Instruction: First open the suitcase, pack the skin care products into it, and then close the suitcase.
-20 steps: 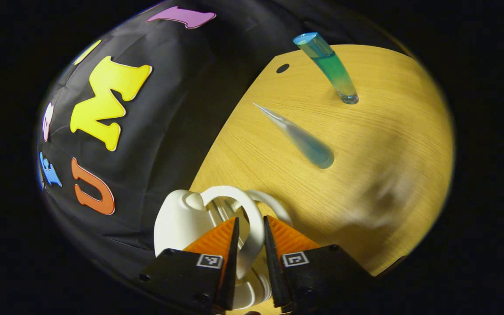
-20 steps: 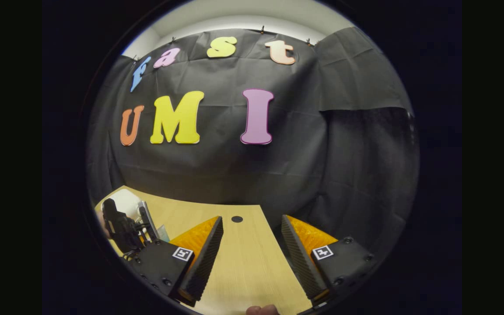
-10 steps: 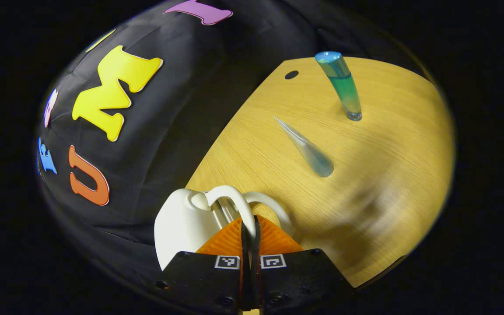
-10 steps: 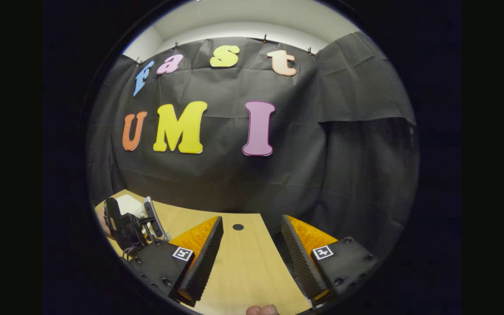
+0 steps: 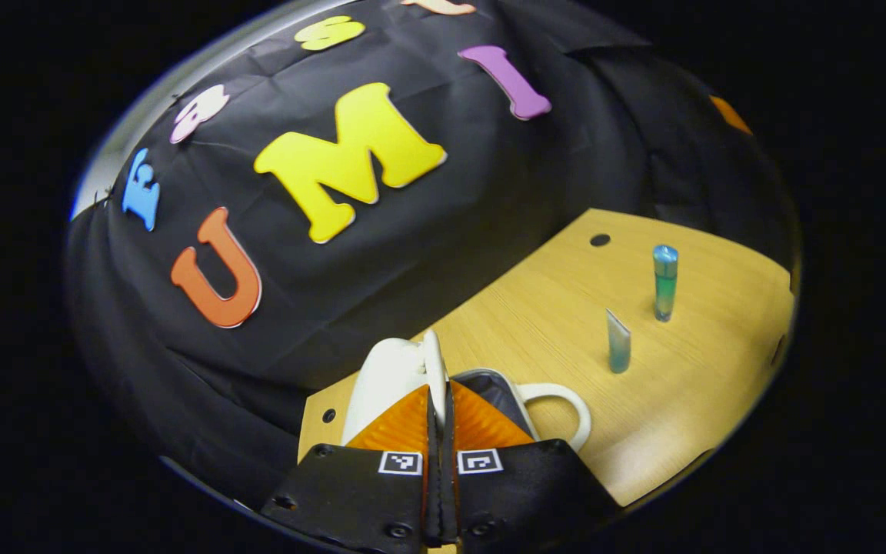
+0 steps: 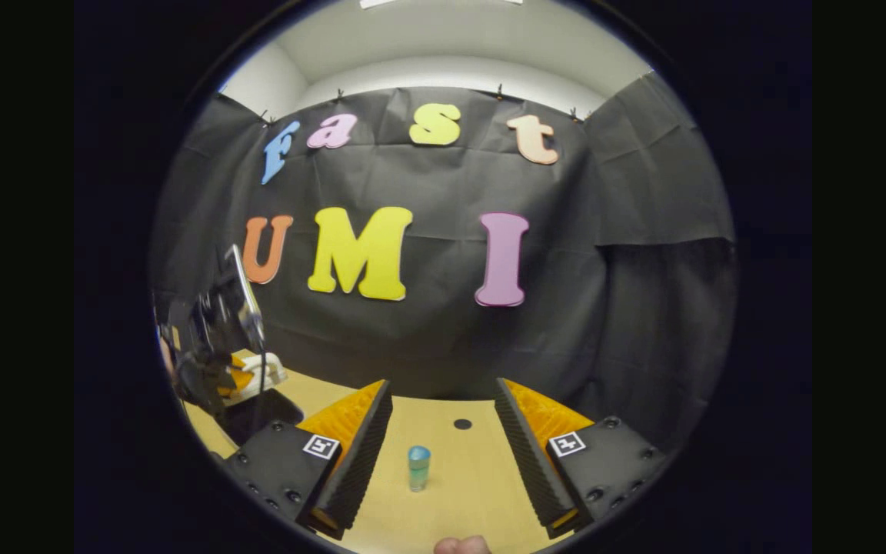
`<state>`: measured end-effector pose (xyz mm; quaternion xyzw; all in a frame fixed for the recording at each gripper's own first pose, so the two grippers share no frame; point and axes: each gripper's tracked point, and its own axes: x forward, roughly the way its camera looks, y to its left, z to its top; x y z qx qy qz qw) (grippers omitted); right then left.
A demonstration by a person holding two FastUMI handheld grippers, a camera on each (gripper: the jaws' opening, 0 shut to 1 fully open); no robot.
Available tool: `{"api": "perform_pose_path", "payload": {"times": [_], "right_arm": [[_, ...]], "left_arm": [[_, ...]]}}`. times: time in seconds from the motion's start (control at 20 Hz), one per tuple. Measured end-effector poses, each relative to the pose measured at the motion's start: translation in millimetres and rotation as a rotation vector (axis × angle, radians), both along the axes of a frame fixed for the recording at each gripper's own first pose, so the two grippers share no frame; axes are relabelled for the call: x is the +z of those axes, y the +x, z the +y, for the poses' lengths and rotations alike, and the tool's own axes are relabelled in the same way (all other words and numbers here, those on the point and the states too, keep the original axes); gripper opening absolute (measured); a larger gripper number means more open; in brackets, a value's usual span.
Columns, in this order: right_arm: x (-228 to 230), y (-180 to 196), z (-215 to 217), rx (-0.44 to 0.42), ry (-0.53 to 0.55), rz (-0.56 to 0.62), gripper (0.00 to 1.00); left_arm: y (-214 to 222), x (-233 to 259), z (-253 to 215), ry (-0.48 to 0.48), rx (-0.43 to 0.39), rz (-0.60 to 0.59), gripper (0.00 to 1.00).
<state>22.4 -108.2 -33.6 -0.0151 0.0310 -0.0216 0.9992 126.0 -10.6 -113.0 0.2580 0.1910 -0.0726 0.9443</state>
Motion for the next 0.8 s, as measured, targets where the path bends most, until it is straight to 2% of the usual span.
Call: {"api": "perform_pose_path", "payload": {"times": [0.1,0.2,0.45,0.6,0.8], "right_arm": [[11.8,2.6,25.9,0.032,-0.004,-0.017,0.80],[18.8,5.5,52.3,0.060,-0.006,-0.024,0.80],[35.1,0.9,98.8,0.082,-0.012,-0.040,0.80],[44.9,-9.6,114.1,0.067,-0.035,-0.057,0.80],[41.9,-15.5,120.7,0.032,-0.057,-0.039,0.80]], "left_arm": [[-1.6,20.9,36.7,-0.068,0.039,-0.036,0.03],[2.3,37.1,76.8,-0.096,0.078,-0.074,0.02],[13.2,51.9,153.1,-0.218,0.144,-0.107,0.03],[25.2,48.4,205.2,-0.259,0.171,-0.126,0.02],[33.9,17.2,285.5,-0.293,0.269,-0.120,0.03]]}}
